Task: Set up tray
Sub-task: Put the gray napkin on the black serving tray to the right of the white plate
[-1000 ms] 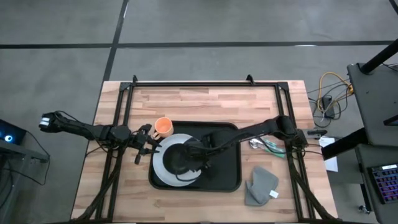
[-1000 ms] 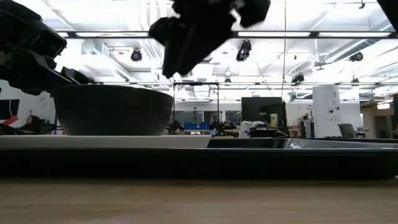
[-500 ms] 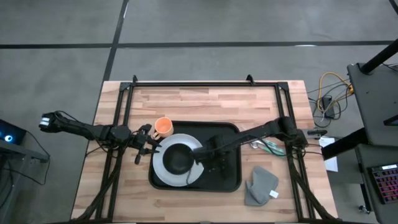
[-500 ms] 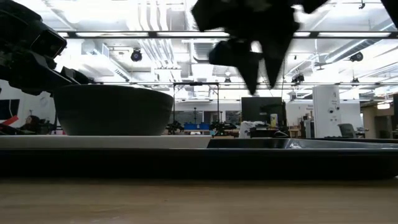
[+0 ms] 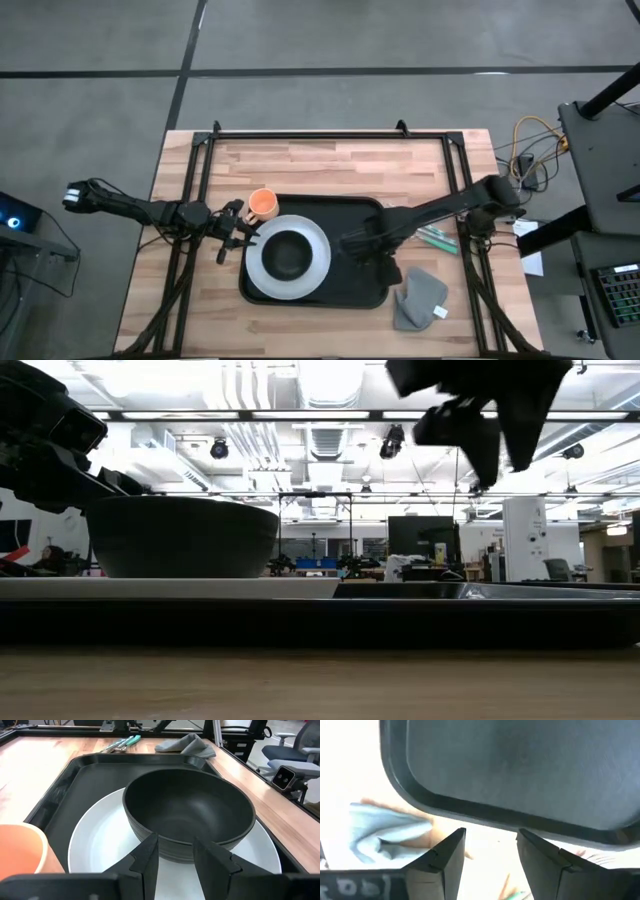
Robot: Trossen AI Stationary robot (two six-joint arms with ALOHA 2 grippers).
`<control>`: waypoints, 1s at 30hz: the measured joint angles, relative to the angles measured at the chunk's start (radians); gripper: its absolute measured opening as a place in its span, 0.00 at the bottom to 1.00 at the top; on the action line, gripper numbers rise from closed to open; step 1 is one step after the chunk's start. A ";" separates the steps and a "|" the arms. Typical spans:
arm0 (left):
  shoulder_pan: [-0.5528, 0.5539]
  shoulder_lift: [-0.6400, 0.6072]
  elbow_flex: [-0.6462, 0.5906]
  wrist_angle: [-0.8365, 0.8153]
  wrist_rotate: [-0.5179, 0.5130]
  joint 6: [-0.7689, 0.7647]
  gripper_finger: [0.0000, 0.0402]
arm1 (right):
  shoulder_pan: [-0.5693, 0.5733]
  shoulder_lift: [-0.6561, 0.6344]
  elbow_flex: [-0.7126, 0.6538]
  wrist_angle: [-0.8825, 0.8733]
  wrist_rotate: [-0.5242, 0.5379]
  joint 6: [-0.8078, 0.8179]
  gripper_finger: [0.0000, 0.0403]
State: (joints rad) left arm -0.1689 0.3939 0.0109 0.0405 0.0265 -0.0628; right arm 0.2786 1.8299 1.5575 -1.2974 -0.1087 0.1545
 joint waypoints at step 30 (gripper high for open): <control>0.000 0.005 0.000 -0.007 0.000 0.000 0.25 | 0.145 -0.011 -0.181 0.134 -0.326 0.382 0.45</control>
State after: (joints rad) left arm -0.1692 0.3988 0.0105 0.0331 0.0265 -0.0624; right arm 0.4240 1.8186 1.3766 -1.1630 -0.4351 0.5363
